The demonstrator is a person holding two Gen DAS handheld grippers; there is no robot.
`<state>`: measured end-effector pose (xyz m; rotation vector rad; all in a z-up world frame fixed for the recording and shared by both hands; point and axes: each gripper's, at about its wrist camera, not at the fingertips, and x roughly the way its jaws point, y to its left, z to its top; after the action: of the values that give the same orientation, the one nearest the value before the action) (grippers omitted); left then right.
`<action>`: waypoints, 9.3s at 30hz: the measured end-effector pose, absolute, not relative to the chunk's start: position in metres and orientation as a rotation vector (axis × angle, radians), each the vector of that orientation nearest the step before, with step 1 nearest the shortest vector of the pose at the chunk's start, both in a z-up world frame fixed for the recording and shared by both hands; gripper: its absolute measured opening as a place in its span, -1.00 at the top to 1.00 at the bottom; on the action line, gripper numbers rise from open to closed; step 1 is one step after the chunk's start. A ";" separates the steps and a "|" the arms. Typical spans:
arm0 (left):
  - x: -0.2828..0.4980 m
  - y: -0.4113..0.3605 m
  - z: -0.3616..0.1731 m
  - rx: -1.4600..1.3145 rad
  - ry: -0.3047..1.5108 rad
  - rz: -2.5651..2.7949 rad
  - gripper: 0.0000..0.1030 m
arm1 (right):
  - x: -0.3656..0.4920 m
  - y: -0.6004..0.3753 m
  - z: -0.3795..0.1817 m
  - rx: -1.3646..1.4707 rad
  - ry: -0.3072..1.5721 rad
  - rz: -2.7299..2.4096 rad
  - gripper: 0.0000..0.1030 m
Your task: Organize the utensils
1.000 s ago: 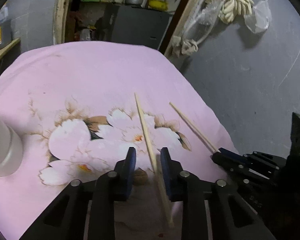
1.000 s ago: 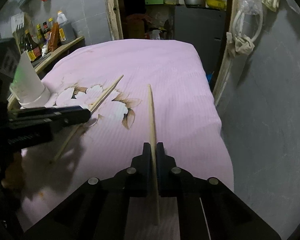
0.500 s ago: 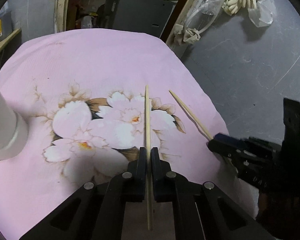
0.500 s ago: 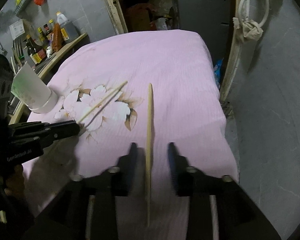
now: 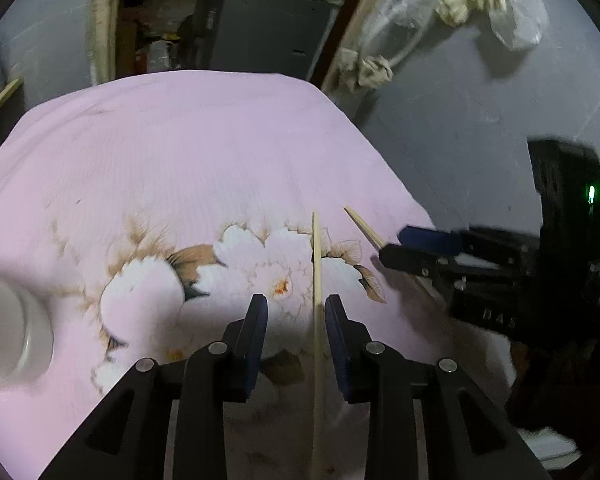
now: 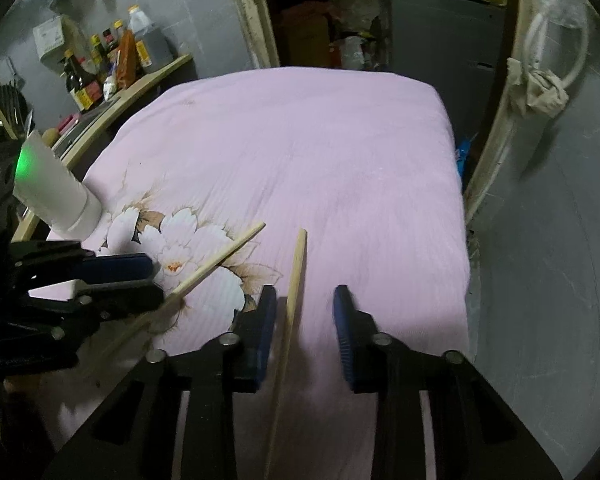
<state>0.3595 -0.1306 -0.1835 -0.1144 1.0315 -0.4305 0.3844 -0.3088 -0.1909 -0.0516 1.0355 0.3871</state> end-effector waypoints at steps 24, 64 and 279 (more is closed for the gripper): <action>0.344 -0.111 -0.130 -0.212 0.873 -0.430 0.90 | 0.345 -0.333 -0.134 0.299 0.827 0.336 0.91; 0.309 0.168 -0.023 -0.485 0.212 -0.092 0.90 | 0.314 -0.104 -0.022 0.509 0.013 0.383 0.91; 0.010 0.025 0.015 -0.125 0.431 0.011 -0.98 | -0.004 -0.261 0.030 0.056 0.390 0.116 -0.97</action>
<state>0.0105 0.0250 0.0149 -0.1252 0.4312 0.0113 -0.0044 -0.2609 0.0305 0.0563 0.3905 0.1158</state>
